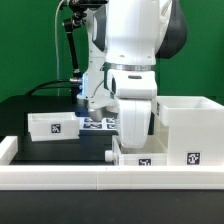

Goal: Assemble drawer

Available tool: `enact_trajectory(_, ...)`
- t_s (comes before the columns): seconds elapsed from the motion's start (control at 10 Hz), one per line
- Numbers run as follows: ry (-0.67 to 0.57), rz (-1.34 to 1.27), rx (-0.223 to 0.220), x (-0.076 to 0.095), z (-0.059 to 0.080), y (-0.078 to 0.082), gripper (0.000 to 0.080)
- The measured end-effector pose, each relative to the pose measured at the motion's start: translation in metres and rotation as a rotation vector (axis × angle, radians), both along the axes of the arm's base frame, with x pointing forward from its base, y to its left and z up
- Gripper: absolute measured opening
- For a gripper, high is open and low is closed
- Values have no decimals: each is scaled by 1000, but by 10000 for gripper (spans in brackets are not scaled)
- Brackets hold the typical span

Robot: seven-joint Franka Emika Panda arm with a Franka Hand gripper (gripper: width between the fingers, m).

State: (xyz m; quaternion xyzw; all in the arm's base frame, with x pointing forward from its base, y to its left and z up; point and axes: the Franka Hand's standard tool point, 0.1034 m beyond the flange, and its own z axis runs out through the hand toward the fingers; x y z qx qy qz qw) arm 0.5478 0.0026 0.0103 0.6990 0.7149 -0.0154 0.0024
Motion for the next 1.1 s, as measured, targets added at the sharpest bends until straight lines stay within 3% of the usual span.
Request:
enact_trajectory(0.8,-2,10,2,0,-1,11,41)
enact_trajectory(0.9,-2,9,2,0,-1,11,218)
enact_trajectory(1.0,-4,-6,2,0,0,11,218)
enact_trajectory(1.1,-7,-16,2,1,2,12,401)
